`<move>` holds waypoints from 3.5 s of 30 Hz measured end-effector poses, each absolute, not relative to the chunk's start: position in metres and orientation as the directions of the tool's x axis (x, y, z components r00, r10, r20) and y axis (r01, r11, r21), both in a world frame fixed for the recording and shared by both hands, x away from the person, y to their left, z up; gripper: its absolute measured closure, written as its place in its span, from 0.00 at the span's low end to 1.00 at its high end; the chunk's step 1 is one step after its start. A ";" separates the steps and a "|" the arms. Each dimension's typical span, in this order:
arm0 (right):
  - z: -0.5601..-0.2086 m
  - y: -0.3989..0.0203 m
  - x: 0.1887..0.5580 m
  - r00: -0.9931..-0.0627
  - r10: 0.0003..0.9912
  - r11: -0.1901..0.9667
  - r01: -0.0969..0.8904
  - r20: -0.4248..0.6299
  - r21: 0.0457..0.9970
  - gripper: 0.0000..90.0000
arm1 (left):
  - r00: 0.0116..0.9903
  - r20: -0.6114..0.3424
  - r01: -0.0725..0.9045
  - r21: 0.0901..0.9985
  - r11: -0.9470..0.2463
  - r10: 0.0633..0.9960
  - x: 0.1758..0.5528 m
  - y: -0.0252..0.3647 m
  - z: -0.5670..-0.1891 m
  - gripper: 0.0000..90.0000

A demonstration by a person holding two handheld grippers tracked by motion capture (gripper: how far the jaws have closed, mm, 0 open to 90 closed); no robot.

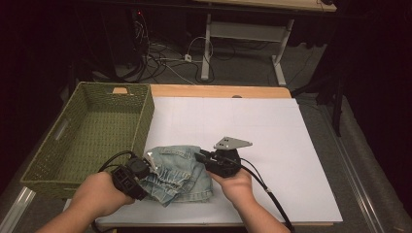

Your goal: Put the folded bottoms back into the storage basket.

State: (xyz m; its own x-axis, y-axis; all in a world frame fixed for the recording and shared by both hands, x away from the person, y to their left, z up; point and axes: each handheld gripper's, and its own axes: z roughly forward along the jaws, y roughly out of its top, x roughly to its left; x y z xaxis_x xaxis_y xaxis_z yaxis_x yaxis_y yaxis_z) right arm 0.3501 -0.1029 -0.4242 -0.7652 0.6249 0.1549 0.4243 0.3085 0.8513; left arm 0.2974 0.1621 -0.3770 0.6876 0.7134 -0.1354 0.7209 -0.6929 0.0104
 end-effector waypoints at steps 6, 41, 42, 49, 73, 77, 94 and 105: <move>-0.424 -0.103 0.349 -0.770 0.622 0.320 0.417 0.143 0.851 0.87 | 0.692 -0.143 0.714 -0.009 -0.700 0.708 0.299 0.159 -0.377 0.87; -0.354 -0.116 0.358 -0.765 0.632 0.256 0.356 0.123 0.899 0.87 | 0.736 -0.104 0.670 -0.034 -0.742 0.669 0.334 0.153 -0.286 0.87; -0.352 -0.115 0.358 -0.766 0.631 0.257 0.354 0.121 0.899 0.87 | 0.733 -0.103 0.673 -0.032 -0.739 0.672 0.335 0.155 -0.284 0.87; -0.343 -0.105 0.361 -0.773 0.626 0.268 0.337 0.103 0.903 0.86 | 0.743 -0.088 0.664 -0.035 -0.747 0.664 0.337 0.166 -0.278 0.87; -0.338 -0.042 0.368 -0.819 0.566 0.295 0.302 0.088 0.906 0.86 | 0.682 -0.079 0.729 -0.014 -0.685 0.727 0.326 0.234 -0.277 0.87; -0.339 -0.029 0.370 -0.824 0.558 0.297 0.302 0.092 0.906 0.86 | 0.671 -0.073 0.739 -0.011 -0.674 0.738 0.325 0.246 -0.276 0.87; -0.349 0.025 0.376 -0.843 0.530 0.326 0.299 0.089 0.897 0.86 | 0.636 -0.051 0.771 0.000 -0.637 0.770 0.321 0.299 -0.287 0.87; -0.348 0.070 0.376 -0.873 0.484 0.362 0.269 0.067 0.893 0.86 | 0.585 -0.047 0.811 0.016 -0.584 0.810 0.309 0.344 -0.288 0.87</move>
